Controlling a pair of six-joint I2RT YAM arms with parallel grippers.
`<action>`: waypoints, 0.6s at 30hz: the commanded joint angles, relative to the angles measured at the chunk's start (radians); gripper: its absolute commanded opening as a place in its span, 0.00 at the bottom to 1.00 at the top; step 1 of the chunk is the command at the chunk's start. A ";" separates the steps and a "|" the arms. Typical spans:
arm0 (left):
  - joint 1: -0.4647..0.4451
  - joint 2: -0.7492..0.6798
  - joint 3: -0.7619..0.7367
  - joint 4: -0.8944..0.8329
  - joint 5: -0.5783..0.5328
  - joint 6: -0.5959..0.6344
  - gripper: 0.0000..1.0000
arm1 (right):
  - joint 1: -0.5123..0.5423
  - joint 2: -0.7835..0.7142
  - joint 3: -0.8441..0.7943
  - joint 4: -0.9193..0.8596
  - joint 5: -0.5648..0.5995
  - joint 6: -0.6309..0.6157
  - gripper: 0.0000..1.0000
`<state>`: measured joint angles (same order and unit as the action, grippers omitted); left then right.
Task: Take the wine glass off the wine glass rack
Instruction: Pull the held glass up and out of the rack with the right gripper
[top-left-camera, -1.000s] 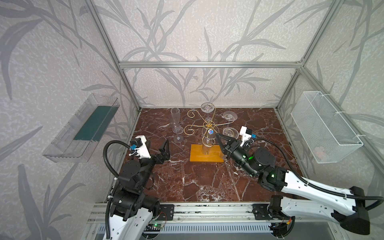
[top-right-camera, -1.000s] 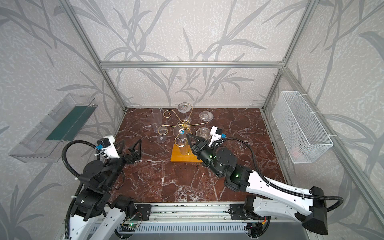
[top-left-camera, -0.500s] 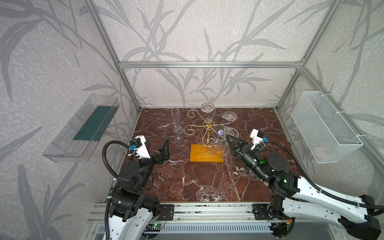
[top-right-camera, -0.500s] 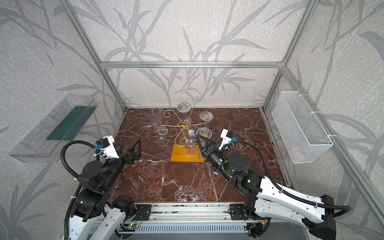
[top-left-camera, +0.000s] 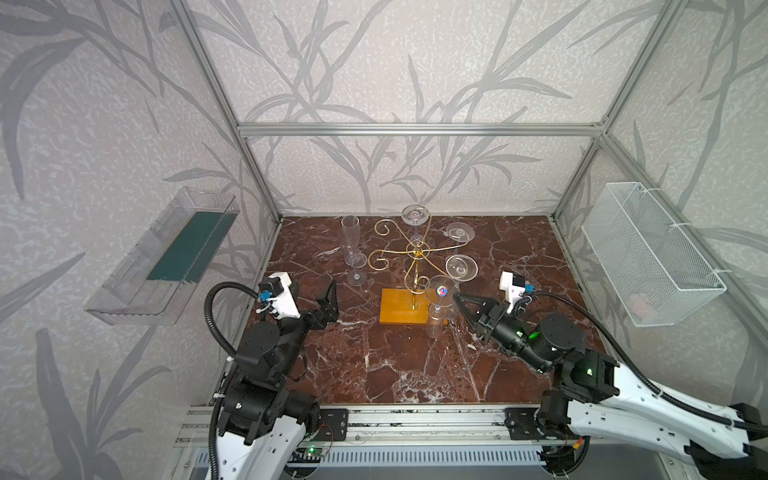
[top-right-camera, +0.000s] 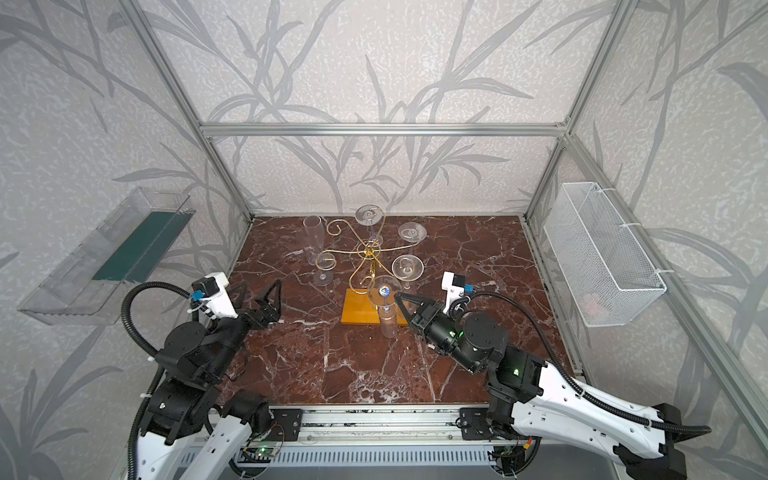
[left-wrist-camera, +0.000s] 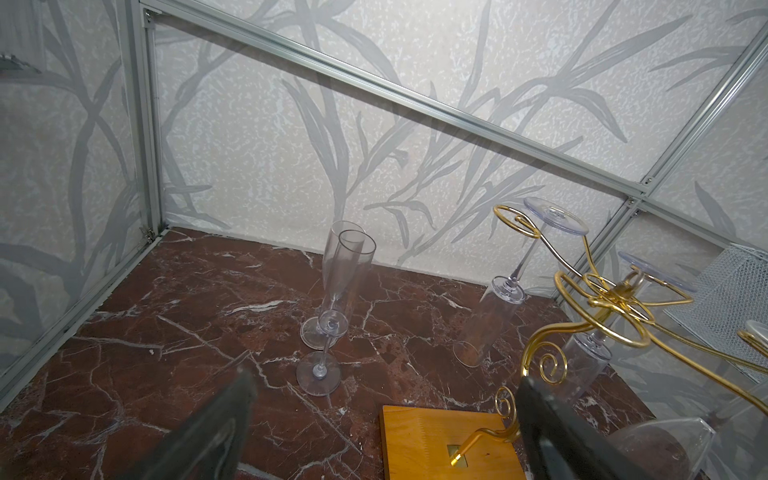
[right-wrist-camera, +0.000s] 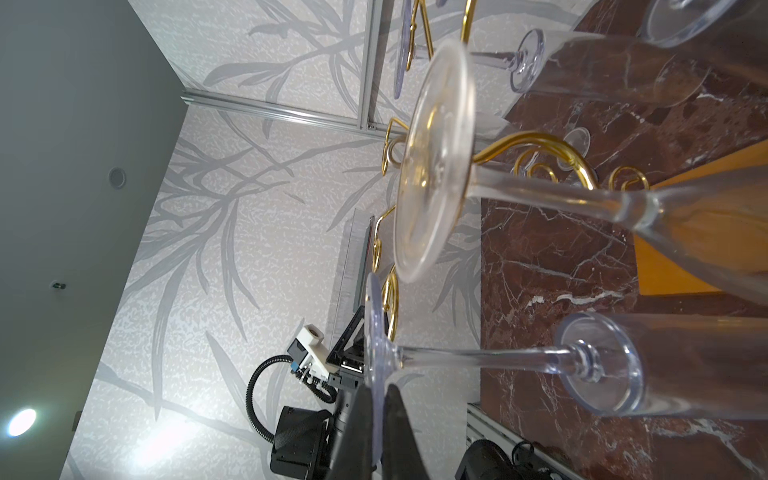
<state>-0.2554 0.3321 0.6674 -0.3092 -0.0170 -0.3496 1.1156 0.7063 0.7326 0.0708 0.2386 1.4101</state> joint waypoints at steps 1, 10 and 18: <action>-0.002 -0.010 0.026 -0.014 -0.015 -0.001 0.99 | 0.007 -0.003 0.047 -0.044 -0.105 -0.049 0.00; -0.003 -0.015 0.031 -0.032 -0.020 0.000 0.99 | 0.007 0.002 0.134 -0.262 -0.169 -0.139 0.00; -0.003 -0.013 0.029 -0.035 -0.032 0.009 0.99 | 0.008 -0.077 0.146 -0.457 -0.075 -0.207 0.00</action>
<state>-0.2554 0.3218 0.6678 -0.3336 -0.0296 -0.3481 1.1160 0.6655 0.8383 -0.2993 0.1131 1.2598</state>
